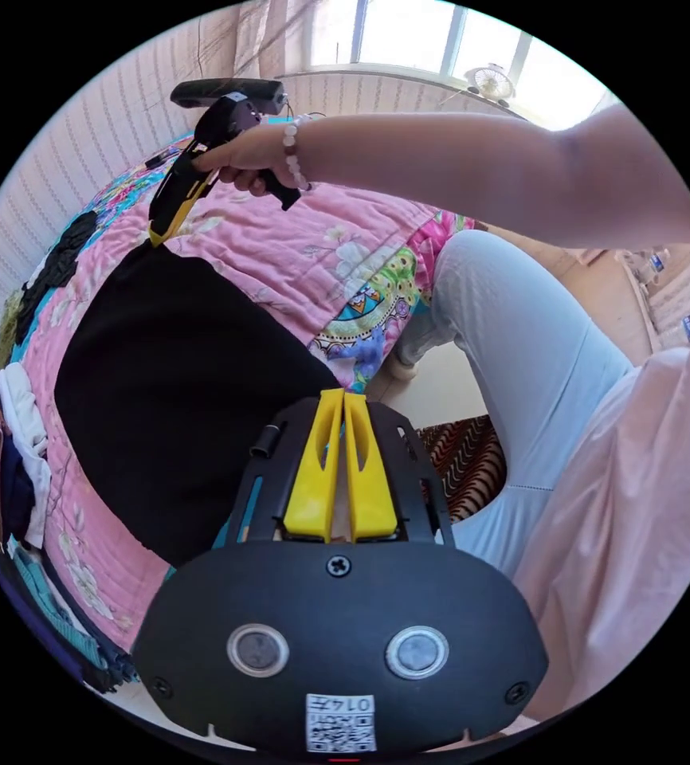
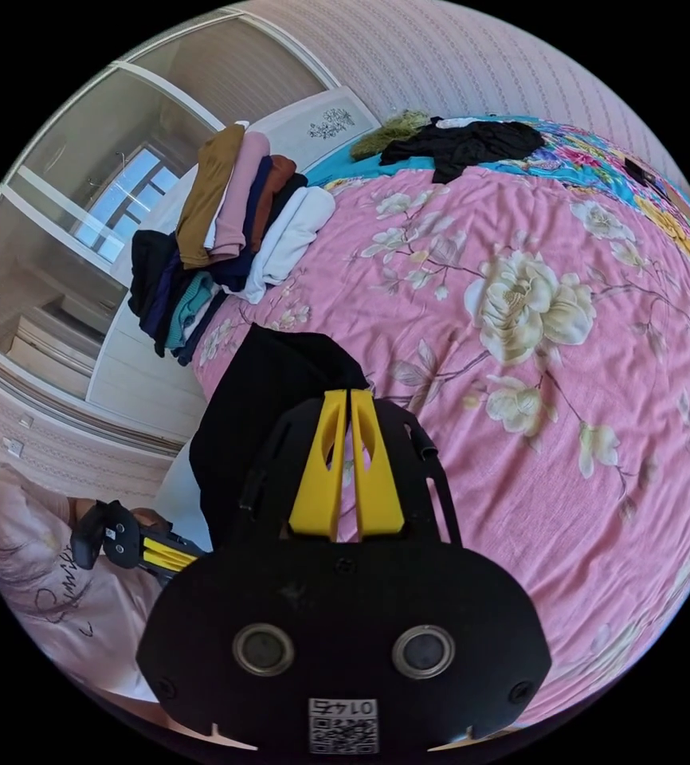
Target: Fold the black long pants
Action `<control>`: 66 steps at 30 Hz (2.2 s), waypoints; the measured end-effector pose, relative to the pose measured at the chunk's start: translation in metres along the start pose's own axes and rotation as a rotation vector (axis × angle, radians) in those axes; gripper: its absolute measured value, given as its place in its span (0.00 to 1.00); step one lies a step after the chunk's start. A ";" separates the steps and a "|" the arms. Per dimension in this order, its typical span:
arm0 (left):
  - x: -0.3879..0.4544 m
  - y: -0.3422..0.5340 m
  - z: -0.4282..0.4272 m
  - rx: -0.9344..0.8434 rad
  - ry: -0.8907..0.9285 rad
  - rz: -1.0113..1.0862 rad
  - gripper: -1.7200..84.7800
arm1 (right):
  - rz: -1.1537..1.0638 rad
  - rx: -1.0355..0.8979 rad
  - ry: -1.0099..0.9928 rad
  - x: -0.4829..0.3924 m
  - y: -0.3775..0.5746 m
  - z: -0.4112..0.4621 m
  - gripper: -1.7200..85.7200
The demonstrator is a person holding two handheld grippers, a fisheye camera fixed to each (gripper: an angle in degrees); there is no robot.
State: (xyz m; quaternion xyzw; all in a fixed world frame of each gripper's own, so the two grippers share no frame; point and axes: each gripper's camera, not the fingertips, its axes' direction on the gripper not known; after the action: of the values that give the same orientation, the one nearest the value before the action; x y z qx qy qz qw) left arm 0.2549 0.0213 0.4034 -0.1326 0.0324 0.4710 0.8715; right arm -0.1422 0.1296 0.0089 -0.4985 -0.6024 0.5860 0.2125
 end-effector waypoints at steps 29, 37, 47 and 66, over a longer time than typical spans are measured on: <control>-0.274 0.109 0.024 0.377 0.271 -0.829 0.10 | 0.157 0.028 -0.214 0.010 0.090 -0.039 0.08; -0.235 0.051 0.011 0.376 0.246 -0.666 0.09 | 0.066 0.101 -0.236 -0.005 0.119 -0.083 0.05; -0.121 -0.173 0.093 0.358 0.537 -0.386 0.10 | 0.191 0.072 0.121 0.100 0.223 -0.221 0.05; -0.021 -0.309 0.127 0.336 0.380 -0.089 0.09 | 0.486 0.149 0.974 0.123 0.336 -0.160 0.18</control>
State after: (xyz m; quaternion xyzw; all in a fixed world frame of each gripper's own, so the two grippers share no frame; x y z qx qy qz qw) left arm 0.4905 -0.1236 0.5920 -0.0735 0.2673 0.3866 0.8796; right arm 0.0595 0.2509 -0.3046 -0.8206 -0.2588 0.3606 0.3601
